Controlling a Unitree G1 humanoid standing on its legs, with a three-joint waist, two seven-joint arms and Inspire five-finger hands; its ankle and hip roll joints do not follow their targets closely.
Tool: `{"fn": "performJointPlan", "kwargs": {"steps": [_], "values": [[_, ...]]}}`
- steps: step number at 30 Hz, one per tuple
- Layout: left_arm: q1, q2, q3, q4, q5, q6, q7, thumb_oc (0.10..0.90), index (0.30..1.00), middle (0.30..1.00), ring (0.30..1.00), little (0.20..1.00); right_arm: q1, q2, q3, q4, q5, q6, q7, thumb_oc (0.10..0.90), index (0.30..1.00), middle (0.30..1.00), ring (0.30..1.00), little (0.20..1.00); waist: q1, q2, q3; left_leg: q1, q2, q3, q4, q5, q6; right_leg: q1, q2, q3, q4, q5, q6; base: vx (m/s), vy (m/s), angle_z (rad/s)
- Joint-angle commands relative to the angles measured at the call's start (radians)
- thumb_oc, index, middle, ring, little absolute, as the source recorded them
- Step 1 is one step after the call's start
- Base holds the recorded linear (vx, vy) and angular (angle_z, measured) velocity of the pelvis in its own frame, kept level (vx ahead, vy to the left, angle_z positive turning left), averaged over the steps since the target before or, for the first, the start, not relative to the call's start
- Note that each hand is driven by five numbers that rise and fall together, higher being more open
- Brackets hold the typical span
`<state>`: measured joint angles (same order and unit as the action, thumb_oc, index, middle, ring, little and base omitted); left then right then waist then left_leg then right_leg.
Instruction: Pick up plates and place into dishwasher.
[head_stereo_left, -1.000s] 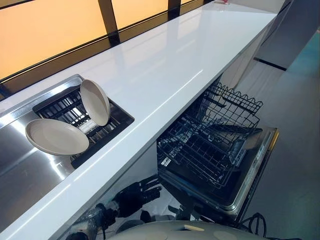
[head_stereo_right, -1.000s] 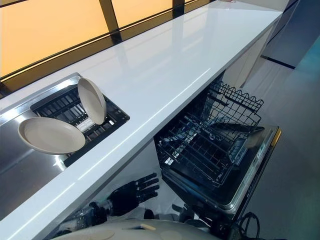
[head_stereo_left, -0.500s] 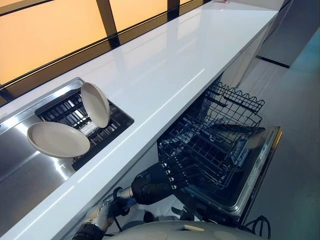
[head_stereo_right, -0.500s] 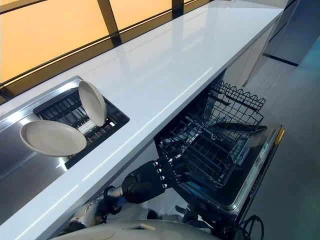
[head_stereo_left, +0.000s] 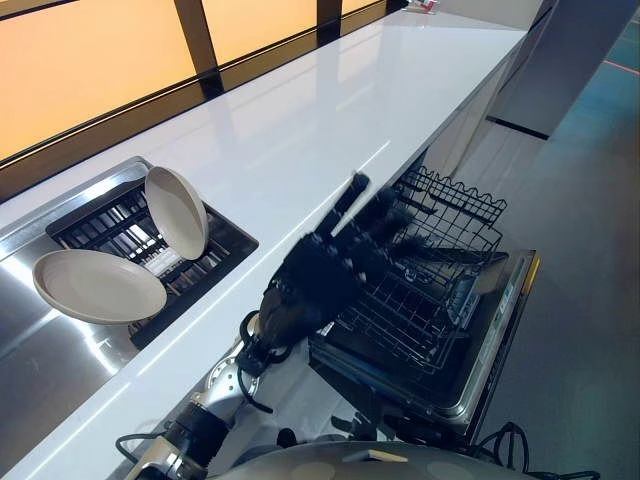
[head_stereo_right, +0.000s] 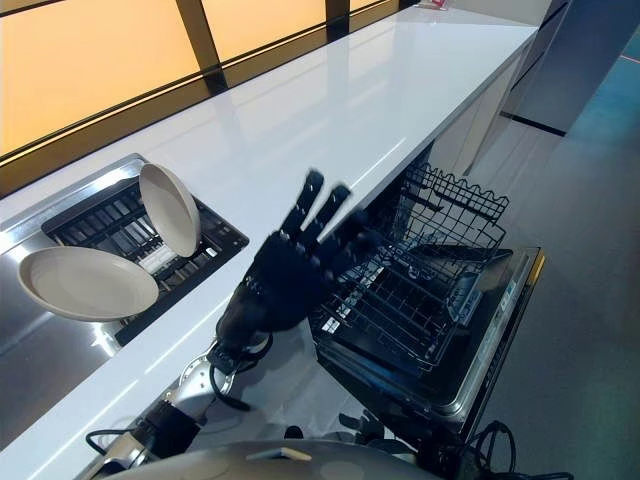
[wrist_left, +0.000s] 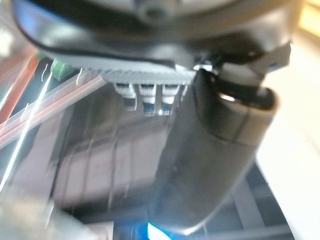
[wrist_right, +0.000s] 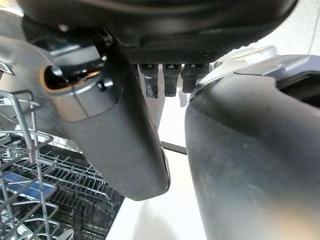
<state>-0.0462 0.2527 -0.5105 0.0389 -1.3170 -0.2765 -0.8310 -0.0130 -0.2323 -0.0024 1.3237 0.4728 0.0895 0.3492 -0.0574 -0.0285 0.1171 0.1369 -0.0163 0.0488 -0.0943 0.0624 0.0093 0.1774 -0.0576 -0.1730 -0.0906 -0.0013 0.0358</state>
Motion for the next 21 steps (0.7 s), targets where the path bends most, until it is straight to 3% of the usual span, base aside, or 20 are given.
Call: {"fn": "performJointPlan", "kwargs": {"steps": [1, 4, 7, 8, 9, 12, 17, 21], "values": [[-0.073, 0.060, 0.197, -0.083, 0.232, -0.364, 0.239, 0.800, 0.900, 0.900, 0.900, 0.900, 0.018, -0.028, 0.035, 0.073, 0.047, 0.021, 0.013, 0.800, 0.900, 0.900, 0.900, 0.900, 0.055, 0.065, 0.000, 0.041, -0.060, -0.024, 0.007, -0.168, 0.022, -0.032, 0.050, -0.015, 0.064, -0.079, 0.029, 0.00, 0.000, 0.00], [-0.068, 0.124, 0.297, -0.163, 0.464, -0.423, 0.491, 0.800, 0.900, 0.900, 0.900, 0.900, 0.030, -0.030, 0.023, 0.063, 0.061, 0.027, 0.008, 0.800, 0.900, 0.900, 0.900, 0.900, 0.074, 0.072, -0.008, 0.036, -0.062, -0.039, 0.007, -0.165, 0.026, -0.031, 0.050, -0.023, 0.069, -0.089, 0.023, 0.00, 0.000, 0.00], [-0.089, 0.179, 0.388, -0.243, 0.669, -0.394, 0.695, 0.800, 0.900, 0.900, 0.900, 0.900, 0.043, -0.026, 0.018, 0.060, 0.081, 0.024, -0.002, 0.800, 0.900, 0.900, 0.900, 0.900, 0.085, 0.077, -0.014, 0.030, -0.064, -0.052, 0.007, -0.161, 0.034, -0.038, 0.050, -0.023, 0.086, -0.101, 0.016, -0.01, -0.010, 0.06], [-0.088, 0.179, 0.388, -0.245, 0.674, -0.392, 0.700, 0.800, 0.900, 0.900, 0.900, 0.900, 0.043, -0.025, 0.018, 0.060, 0.081, 0.024, -0.002, 0.800, 0.900, 0.900, 0.900, 0.900, 0.085, 0.077, -0.014, 0.030, -0.064, -0.052, 0.007, -0.161, 0.034, -0.039, 0.050, -0.023, 0.086, -0.101, 0.016, -0.01, -0.017, 0.09], [-0.106, 0.215, 0.443, -0.293, 0.809, -0.340, 0.814, 0.800, 0.900, 0.900, 0.900, 0.900, 0.055, -0.023, 0.020, 0.055, 0.094, 0.018, -0.009, 0.800, 0.900, 0.900, 0.900, 0.900, 0.088, 0.076, -0.017, 0.029, -0.066, -0.054, 0.007, -0.161, 0.037, -0.040, 0.051, -0.023, 0.086, -0.102, 0.015, -0.01, -0.022, 0.09], [-0.137, 0.277, 0.508, -0.334, 1.001, -0.267, 0.951, 0.800, 0.900, 0.900, 0.900, 0.900, 0.066, -0.018, 0.020, 0.052, 0.097, 0.006, -0.010, 0.800, 0.900, 0.900, 0.900, 0.900, 0.089, 0.073, -0.023, 0.027, -0.070, -0.053, 0.007, -0.161, 0.039, -0.036, 0.054, -0.025, 0.073, -0.098, 0.016, -0.01, -0.034, 0.11], [-0.180, 0.377, 0.603, -0.333, 1.312, -0.196, 1.145, 0.800, 0.900, 0.900, 0.900, 0.900, 0.077, -0.010, 0.025, 0.049, 0.113, 0.000, -0.010, 0.800, 0.900, 0.900, 0.900, 0.900, 0.088, 0.071, -0.029, 0.023, -0.068, -0.050, 0.007, -0.156, 0.035, -0.039, 0.057, -0.026, 0.079, -0.105, 0.014, -0.01, -0.032, 0.13], [-0.189, 0.463, 0.663, -0.302, 1.440, -0.112, 1.223, 0.800, 0.900, 0.900, 0.900, 0.900, 0.079, -0.009, 0.027, 0.045, 0.112, -0.003, -0.017, 0.800, 0.900, 0.900, 0.900, 0.900, 0.088, 0.072, -0.030, 0.024, -0.068, -0.045, 0.007, -0.155, 0.031, -0.033, 0.062, -0.028, 0.066, -0.100, 0.012, 0.00, -0.017, 0.03]]}}
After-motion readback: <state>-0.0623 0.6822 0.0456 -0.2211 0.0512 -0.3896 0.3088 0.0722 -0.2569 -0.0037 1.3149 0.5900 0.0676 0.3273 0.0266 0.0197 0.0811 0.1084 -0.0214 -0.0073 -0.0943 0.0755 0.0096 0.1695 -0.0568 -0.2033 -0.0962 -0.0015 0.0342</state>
